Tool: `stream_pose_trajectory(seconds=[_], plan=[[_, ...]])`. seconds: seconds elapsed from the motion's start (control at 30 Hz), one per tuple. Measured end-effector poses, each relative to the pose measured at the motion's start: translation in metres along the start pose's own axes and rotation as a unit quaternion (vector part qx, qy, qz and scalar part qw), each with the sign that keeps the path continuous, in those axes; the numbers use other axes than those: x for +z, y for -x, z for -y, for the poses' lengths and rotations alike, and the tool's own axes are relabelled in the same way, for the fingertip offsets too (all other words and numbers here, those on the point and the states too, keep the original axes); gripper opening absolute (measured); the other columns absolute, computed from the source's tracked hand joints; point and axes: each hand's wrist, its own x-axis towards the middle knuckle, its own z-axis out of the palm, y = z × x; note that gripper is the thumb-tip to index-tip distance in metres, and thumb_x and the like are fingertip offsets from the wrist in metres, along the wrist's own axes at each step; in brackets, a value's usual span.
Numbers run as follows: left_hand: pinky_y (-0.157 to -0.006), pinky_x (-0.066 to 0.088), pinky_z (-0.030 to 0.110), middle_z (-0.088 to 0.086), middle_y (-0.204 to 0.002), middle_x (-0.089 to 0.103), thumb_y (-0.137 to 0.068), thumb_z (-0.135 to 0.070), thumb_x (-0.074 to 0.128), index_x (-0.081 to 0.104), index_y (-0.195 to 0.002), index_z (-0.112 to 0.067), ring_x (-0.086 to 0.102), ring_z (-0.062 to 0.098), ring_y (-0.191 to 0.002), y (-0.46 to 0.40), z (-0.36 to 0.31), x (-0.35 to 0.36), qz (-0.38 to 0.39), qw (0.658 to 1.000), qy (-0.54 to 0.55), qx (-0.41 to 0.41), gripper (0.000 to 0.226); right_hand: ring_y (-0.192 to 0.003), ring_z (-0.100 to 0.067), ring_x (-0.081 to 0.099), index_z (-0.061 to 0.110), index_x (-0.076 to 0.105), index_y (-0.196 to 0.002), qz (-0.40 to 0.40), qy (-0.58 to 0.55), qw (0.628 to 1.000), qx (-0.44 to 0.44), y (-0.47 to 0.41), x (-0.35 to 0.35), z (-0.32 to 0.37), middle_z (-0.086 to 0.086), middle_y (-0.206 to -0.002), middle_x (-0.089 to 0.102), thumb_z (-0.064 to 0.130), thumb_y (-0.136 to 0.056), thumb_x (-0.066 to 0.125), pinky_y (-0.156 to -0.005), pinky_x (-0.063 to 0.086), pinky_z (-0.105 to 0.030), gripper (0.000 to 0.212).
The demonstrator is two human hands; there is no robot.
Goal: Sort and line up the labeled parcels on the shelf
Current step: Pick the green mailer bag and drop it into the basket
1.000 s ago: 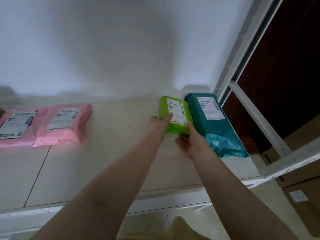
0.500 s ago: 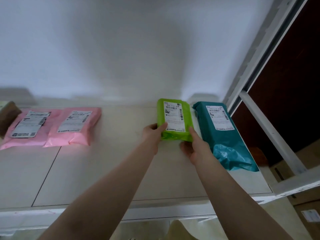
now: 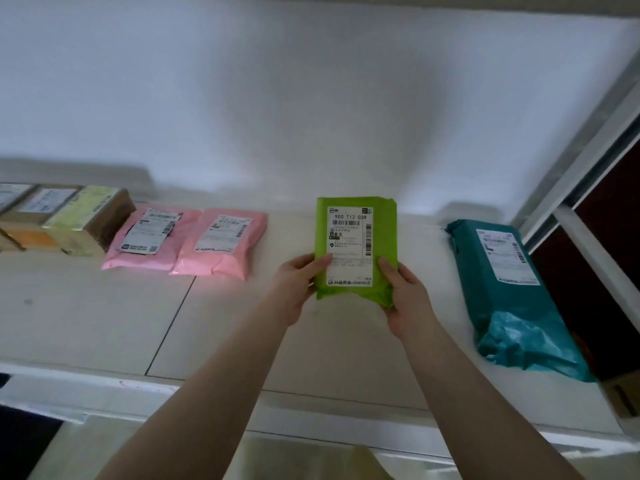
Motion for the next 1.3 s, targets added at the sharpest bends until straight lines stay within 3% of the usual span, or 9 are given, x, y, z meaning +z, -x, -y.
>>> stream_pose_trajectory(seconds=[0.2, 0.43, 0.83, 1.07, 1.3], plan=[[-0.08, 0.059, 0.031, 0.012, -0.102, 0.072, -0.087, -0.008, 0.065, 0.065, -0.109, -0.003, 0.07, 0.022, -0.086, 0.007, -0.009, -0.029, -0.029, 0.999, 0.027, 0.014, 0.023, -0.074, -0.018, 0.074, 0.014, 0.07, -0.099, 0.025, 0.006, 1.0, 0.004, 0.004, 0.025, -0.018, -0.003, -0.086, 0.078, 0.012, -0.091, 0.065, -0.072, 0.062, -0.039, 0.009], [-0.076, 0.06, 0.029, 0.005, -0.088, 0.076, -0.085, -0.008, 0.068, 0.068, -0.1, -0.005, 0.072, 0.017, -0.076, 0.011, -0.021, -0.049, -0.043, 0.998, 0.038, 0.022, 0.016, -0.075, -0.019, 0.073, 0.013, 0.07, -0.1, 0.036, 0.006, 0.999, 0.01, 0.005, 0.046, -0.026, -0.001, -0.084, 0.078, 0.013, -0.091, 0.066, -0.075, 0.061, -0.041, 0.01], [-0.076, 0.06, 0.03, 0.007, -0.092, 0.075, -0.085, -0.009, 0.068, 0.068, -0.099, -0.007, 0.073, 0.019, -0.078, 0.014, -0.03, -0.058, -0.04, 0.998, 0.04, 0.023, 0.014, -0.078, -0.021, 0.073, 0.014, 0.07, -0.101, 0.031, 0.013, 0.999, 0.009, 0.006, 0.057, -0.028, -0.003, -0.088, 0.077, 0.014, -0.089, 0.068, -0.078, 0.06, -0.044, 0.011], [-0.08, 0.059, 0.031, 0.011, -0.1, 0.074, -0.085, -0.008, 0.068, 0.067, -0.109, -0.004, 0.072, 0.021, -0.082, 0.013, -0.029, -0.058, -0.04, 0.998, 0.043, 0.02, 0.025, -0.073, -0.02, 0.073, 0.014, 0.071, -0.096, 0.027, 0.008, 1.0, 0.01, 0.007, 0.057, -0.027, -0.003, -0.084, 0.077, 0.013, -0.09, 0.068, -0.066, 0.063, -0.038, 0.007], [-0.088, 0.056, 0.038, 0.013, -0.104, 0.072, -0.086, -0.008, 0.066, 0.064, -0.111, -0.001, 0.07, 0.027, -0.092, 0.013, -0.028, -0.057, -0.025, 0.999, 0.035, 0.019, 0.026, -0.085, -0.024, 0.071, 0.014, 0.071, -0.101, 0.008, 0.008, 1.0, -0.005, 0.013, 0.056, -0.03, -0.004, -0.09, 0.076, 0.014, -0.089, 0.069, -0.083, 0.059, -0.044, 0.012]])
